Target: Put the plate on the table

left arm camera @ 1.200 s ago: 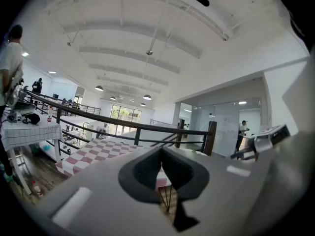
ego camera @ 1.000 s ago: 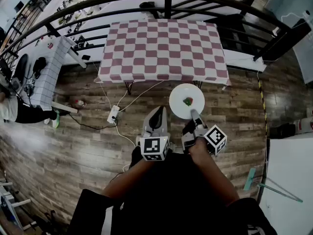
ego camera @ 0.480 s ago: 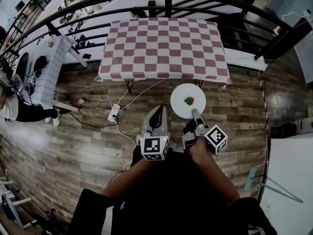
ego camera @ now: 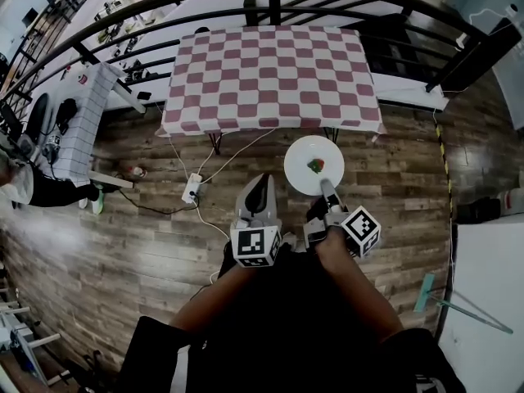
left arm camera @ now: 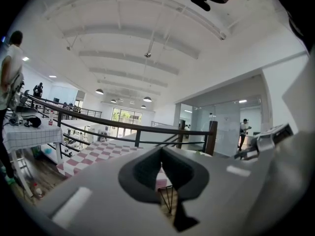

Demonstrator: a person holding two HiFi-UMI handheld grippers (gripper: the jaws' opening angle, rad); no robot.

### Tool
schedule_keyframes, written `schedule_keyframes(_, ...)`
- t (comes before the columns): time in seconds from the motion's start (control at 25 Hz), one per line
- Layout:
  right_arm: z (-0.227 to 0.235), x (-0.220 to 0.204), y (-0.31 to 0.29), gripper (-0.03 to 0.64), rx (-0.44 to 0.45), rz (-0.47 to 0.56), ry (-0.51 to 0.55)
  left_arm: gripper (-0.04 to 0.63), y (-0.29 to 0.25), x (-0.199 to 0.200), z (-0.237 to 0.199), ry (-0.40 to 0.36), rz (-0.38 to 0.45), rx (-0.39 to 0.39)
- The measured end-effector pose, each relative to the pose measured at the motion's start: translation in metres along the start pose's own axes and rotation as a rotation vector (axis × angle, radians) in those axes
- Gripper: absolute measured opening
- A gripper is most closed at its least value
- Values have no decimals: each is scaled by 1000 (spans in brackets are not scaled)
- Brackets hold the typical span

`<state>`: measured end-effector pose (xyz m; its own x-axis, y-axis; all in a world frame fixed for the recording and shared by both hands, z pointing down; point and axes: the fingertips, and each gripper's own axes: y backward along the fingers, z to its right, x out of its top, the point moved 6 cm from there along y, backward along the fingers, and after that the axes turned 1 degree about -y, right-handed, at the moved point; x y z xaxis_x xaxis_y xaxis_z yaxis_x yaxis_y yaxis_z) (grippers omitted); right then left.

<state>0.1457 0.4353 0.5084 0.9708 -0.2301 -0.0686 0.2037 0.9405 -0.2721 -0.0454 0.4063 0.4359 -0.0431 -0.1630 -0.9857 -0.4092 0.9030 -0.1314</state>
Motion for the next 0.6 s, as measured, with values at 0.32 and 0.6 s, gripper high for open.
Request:
schedule_keyframes(0.32, 9, 6, 4, 14, -2, 12, -14, 11, -1, 1, -13, -4, 3, 51)
schedule_keyframes(0.6, 8, 22, -2, 15, -3, 49, -11, 11, -15, -2, -7, -18, -13, 12)
